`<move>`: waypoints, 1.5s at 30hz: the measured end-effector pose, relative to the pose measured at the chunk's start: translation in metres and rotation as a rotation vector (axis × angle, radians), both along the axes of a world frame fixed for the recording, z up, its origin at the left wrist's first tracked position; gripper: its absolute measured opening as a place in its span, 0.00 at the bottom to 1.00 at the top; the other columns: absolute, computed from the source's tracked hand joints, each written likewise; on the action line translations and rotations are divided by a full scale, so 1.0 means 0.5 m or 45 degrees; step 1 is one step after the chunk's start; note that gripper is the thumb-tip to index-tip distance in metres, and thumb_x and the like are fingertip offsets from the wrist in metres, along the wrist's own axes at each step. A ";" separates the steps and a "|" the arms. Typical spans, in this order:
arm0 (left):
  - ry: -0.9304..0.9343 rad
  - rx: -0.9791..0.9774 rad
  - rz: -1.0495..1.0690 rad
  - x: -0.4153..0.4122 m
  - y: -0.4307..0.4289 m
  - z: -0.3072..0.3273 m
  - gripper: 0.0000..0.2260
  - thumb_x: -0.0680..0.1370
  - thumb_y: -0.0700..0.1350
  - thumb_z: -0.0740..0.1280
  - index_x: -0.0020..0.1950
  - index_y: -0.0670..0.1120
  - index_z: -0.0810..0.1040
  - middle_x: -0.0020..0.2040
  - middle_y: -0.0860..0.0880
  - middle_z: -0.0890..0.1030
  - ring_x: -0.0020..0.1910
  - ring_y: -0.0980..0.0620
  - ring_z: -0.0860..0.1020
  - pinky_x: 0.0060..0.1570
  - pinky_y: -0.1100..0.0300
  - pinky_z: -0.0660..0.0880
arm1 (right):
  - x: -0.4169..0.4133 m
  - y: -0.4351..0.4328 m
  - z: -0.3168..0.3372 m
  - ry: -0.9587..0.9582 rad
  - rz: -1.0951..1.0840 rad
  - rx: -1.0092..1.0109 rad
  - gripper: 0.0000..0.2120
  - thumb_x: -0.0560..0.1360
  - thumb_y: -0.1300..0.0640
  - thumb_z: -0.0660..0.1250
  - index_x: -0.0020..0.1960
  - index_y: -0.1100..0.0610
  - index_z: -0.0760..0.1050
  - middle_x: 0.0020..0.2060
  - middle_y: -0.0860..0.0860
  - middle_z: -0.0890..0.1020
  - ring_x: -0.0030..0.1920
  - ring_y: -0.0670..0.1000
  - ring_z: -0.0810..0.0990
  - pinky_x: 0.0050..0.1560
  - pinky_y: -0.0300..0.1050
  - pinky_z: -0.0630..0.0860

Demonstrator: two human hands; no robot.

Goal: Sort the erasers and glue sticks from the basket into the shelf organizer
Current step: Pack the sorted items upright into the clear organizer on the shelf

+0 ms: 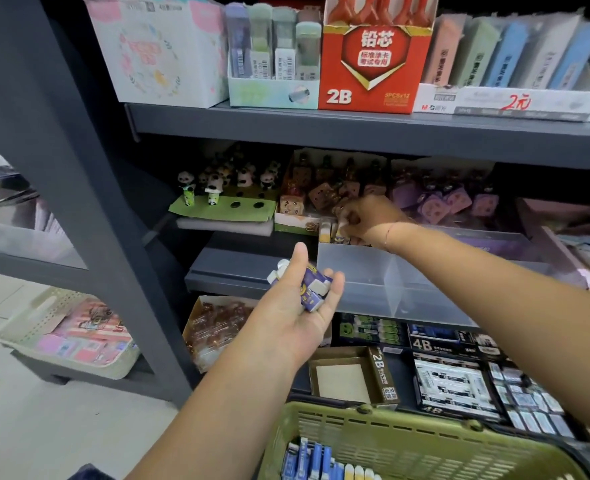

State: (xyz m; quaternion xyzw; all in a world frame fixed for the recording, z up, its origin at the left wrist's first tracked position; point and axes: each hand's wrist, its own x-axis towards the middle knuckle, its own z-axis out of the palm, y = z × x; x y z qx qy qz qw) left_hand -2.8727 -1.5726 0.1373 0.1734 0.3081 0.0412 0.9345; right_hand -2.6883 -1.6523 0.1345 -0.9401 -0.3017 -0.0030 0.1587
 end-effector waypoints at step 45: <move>0.028 -0.011 -0.154 -0.017 0.010 -0.011 0.06 0.76 0.38 0.70 0.43 0.37 0.75 0.42 0.39 0.79 0.39 0.46 0.80 0.21 0.65 0.74 | 0.032 -0.080 0.036 0.509 0.005 0.552 0.02 0.72 0.67 0.70 0.45 0.63 0.78 0.37 0.58 0.81 0.28 0.43 0.79 0.34 0.32 0.77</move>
